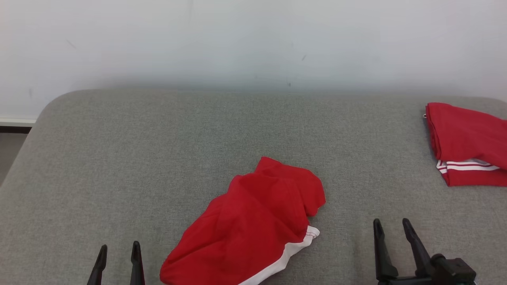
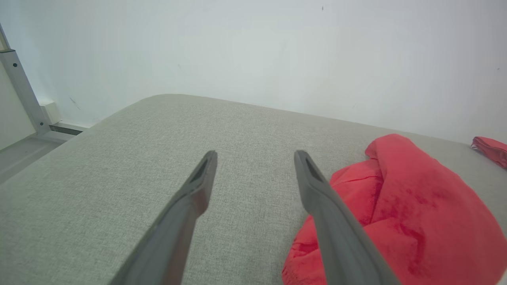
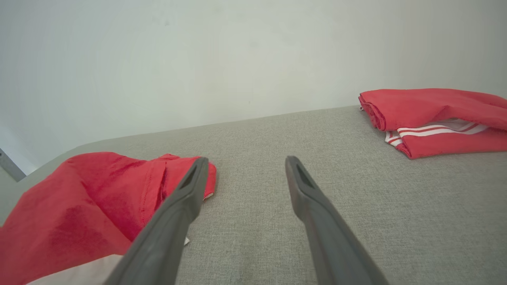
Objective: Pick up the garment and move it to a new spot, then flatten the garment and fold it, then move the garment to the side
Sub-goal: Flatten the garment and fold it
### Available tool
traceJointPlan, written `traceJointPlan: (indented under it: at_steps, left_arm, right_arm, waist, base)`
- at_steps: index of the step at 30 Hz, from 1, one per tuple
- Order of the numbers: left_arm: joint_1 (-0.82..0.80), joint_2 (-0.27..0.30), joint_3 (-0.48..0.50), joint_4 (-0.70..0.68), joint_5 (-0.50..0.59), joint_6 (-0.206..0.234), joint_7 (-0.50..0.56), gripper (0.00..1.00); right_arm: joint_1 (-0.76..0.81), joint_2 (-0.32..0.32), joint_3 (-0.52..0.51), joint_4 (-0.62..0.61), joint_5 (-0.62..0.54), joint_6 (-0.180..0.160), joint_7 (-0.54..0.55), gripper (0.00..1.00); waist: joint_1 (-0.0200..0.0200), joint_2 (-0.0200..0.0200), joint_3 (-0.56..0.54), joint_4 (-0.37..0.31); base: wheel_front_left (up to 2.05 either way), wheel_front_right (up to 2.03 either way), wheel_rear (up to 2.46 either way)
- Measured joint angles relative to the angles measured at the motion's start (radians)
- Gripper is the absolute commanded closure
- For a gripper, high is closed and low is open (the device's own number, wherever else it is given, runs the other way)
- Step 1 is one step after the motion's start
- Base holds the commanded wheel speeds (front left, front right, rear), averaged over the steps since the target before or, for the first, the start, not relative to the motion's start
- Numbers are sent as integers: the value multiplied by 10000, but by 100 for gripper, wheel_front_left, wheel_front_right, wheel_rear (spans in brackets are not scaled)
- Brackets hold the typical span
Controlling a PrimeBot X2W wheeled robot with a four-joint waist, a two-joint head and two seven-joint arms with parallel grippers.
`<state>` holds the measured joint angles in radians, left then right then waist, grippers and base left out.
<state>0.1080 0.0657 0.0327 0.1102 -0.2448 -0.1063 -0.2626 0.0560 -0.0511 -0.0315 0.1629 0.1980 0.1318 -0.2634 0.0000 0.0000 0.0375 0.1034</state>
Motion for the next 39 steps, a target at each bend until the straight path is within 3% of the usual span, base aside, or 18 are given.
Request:
traceJointPlan:
  at_steps: [6, 17, 25, 34, 35, 36, 37, 38, 39]
  left_arm:
    - [-267, -121, 61, 224, 188, -42, 0, 0]
    - [-650, -144, -259, 581, -222, 10, 0, 0]
    - [-967, -144, -892, 663, -614, 186, 0, 0]
    - [-1124, -146, -1032, 663, -752, 305, 0, 0]
    - [-1127, -146, -1024, 662, -759, 334, 0, 0]
    - [-1129, -146, -1022, 662, -790, 355, 0, 0]
    - [-1134, -146, -1024, 662, -840, 360, 0, 0]
    - [-1138, -148, -1034, 660, -871, 364, 0, 0]
    - [-1139, -146, -1045, 660, -905, 364, 0, 0]
  right_arm:
    - [-612, -2, 552, 566, -407, 0, 0, 0]
    - [-3917, -589, 1768, 3868, -836, 0, -2, 0]
    - [-6361, -1181, 2090, 7089, -520, 0, 608, 0]
    - [-7456, -1306, 3122, 9212, 431, 0, 1536, 0]
    - [-7566, -1290, 3244, 9286, 640, 0, 1691, 3]
    - [-7660, -1290, 3394, 9352, 809, -2, 1845, 52]
    - [-7718, -1300, 3542, 9380, 984, -2, 1931, 91]
    - [-7743, -1317, 3701, 9384, 1139, -2, 1967, 100]
    - [-7766, -1331, 3822, 9365, 1319, -2, 2019, 100]
  waist:
    - [0, 0, -14, 85]
    - [0, 0, 311, 653]
    - [1, 1, 798, 1368]
    - [1, 1, 1297, 1945]
    - [0, 0, 1325, 1968]
    - [1, 0, 1341, 1977]
    - [1, 1, 1343, 1969]
    - [1, 1, 1335, 1952]
    - [1, 1, 1320, 1923]
  base:
    - [0, 0, 0]
    - [0, 0, 0]
    - [0, 0, 0]
    - [0, 0, 0]
    - [0, 0, 0]
    - [0, 0, 0]
    - [0, 0, 0]
    - [0, 0, 0]
    - [0, 0, 0]
